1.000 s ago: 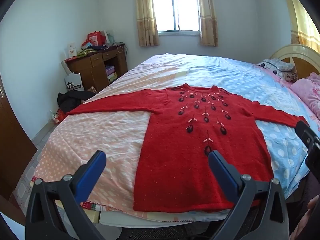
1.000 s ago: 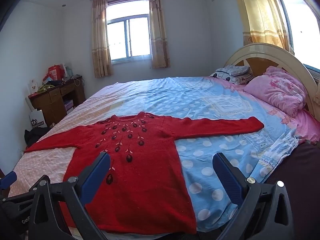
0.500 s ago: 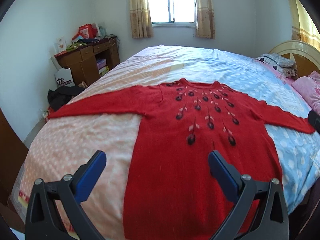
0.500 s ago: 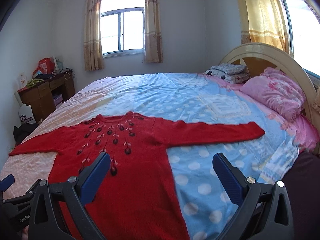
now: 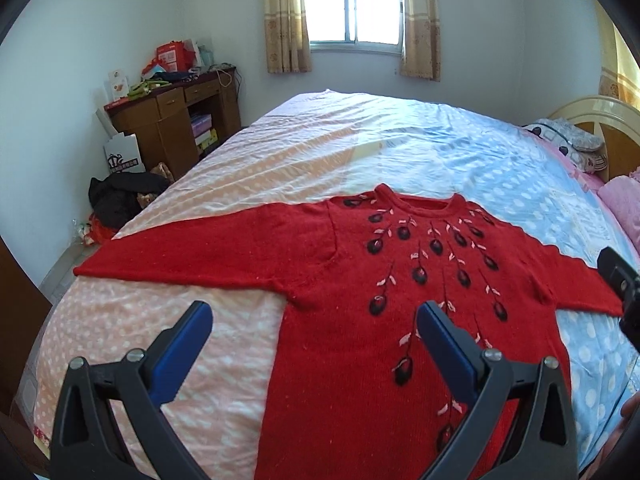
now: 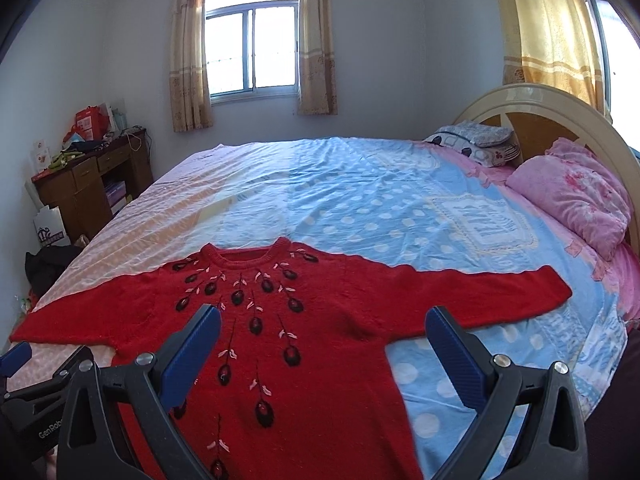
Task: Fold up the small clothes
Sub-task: 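Move both tools toward the spread red sweater on the bed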
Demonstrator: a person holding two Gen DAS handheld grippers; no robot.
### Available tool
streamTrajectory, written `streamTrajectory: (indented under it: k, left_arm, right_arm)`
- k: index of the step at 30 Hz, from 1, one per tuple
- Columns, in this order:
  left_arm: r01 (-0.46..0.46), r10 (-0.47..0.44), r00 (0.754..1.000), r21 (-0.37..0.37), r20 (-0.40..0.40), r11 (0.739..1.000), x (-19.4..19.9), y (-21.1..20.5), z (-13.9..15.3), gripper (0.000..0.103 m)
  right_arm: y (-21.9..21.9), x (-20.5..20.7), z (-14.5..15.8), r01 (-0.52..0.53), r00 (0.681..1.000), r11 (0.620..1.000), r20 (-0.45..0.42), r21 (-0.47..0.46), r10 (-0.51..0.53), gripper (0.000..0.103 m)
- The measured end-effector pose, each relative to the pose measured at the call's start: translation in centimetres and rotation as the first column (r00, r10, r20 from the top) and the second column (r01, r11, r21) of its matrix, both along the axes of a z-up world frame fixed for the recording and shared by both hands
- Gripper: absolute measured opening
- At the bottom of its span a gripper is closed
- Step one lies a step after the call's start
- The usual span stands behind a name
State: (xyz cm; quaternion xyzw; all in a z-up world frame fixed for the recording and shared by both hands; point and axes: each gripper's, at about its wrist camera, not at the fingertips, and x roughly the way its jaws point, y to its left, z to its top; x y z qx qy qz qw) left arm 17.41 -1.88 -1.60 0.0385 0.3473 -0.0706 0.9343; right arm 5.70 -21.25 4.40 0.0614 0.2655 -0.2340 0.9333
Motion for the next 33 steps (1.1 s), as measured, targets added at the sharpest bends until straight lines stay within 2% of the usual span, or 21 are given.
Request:
streamTrajectory:
  k: [4, 9, 13, 20, 29, 33]
  left_arm:
    - [0.002, -0.002, 1.000, 0.010, -0.004, 1.000, 0.8, -0.5, 0.0, 0.103]
    - [0.018, -0.019, 1.000, -0.056, -0.023, 0.998, 1.6, -0.4, -0.2, 0.103]
    - [0.018, -0.020, 1.000, -0.077, -0.020, 0.997, 2.2, -0.8, -0.7, 0.103]
    - [0.006, -0.007, 0.999, -0.032, -0.044, 0.999, 3.2, -1.8, -1.8, 0.103]
    - [-0.005, 0.005, 1.000, -0.005, -0.029, 1.000, 3.6, -2.3, -2.4, 0.103]
    - [-0.003, 0.004, 1.000, 0.041, -0.014, 0.999, 4.2, -2.9, -2.8, 0.103]
  right_arm:
    - [-0.1, 1.3, -0.4, -0.008, 1.000, 1.000, -0.020, -0.004, 0.008, 0.102]
    - [-1.1, 2.5, -1.1, 0.011, 0.999, 1.000, -0.040, 0.006, -0.010, 0.102]
    - [-2.4, 3.2, -1.6, 0.030, 0.998, 0.999, -0.063, 0.026, -0.028, 0.102]
    - [-3.9, 4.1, -2.1, 0.046, 0.996, 0.998, -0.081, 0.032, -0.043, 0.102]
    - [-5.4, 4.5, -2.8, 0.066, 0.994, 0.997, -0.095, 0.048, -0.061, 0.102]
    - [-6.0, 4.5, -2.9, 0.073, 0.992, 0.996, -0.102, 0.041, -0.068, 0.102]
